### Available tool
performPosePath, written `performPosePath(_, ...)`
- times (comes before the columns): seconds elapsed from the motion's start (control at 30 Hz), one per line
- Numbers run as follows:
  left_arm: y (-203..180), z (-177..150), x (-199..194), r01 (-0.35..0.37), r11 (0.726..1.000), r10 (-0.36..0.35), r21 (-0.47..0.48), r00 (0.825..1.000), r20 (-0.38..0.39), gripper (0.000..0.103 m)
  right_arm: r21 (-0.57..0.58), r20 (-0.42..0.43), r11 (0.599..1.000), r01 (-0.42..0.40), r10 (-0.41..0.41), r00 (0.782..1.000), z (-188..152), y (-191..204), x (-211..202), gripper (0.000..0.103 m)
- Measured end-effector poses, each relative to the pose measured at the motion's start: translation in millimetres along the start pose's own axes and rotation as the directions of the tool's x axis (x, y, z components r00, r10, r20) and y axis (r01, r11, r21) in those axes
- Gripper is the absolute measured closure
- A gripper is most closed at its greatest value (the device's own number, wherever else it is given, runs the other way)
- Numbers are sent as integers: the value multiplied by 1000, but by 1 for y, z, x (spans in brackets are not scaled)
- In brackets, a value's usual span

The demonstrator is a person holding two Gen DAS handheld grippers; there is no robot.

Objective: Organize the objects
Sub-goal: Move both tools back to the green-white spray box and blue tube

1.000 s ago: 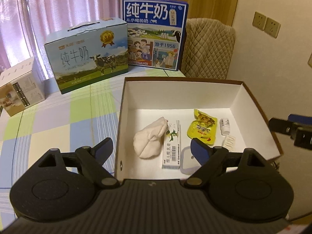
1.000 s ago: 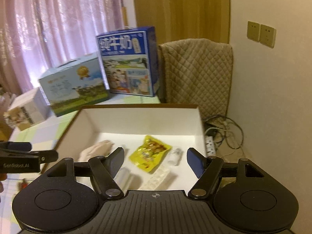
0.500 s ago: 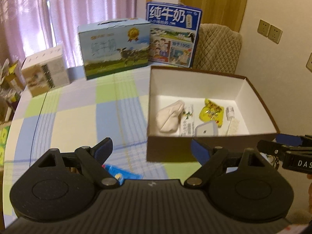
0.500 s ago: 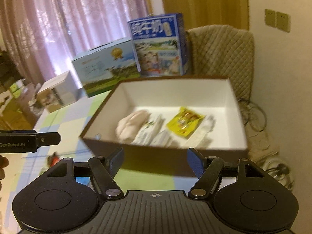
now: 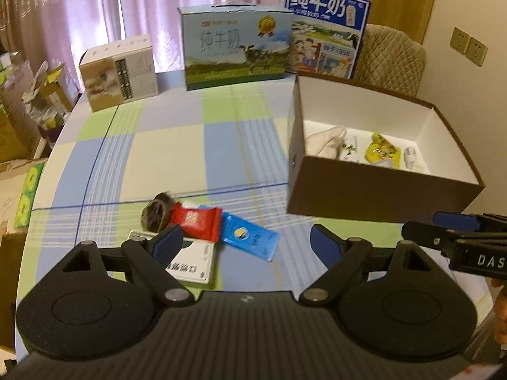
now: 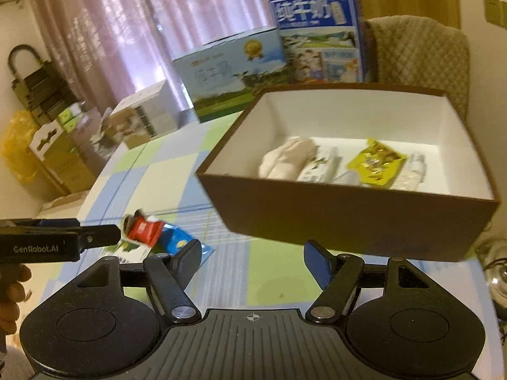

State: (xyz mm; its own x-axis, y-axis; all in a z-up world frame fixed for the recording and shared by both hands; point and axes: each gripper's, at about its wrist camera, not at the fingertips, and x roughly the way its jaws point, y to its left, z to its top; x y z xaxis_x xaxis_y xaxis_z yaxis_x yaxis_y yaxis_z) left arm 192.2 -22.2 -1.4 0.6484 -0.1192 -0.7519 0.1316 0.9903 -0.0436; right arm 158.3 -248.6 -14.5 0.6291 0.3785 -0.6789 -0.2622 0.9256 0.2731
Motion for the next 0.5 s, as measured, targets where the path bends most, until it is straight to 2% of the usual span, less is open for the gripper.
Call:
performPosePath(0.3,31,-18,7,-43,999,43,-14,999,-19,18,-64,-36,996,-56,54,998,-18,18,26,35)
performPosePath(0.5,52,-27,13,-55,996,53,-70,998,-25,18,-59,-60,995,-75,71,996,-22,19,40,35)
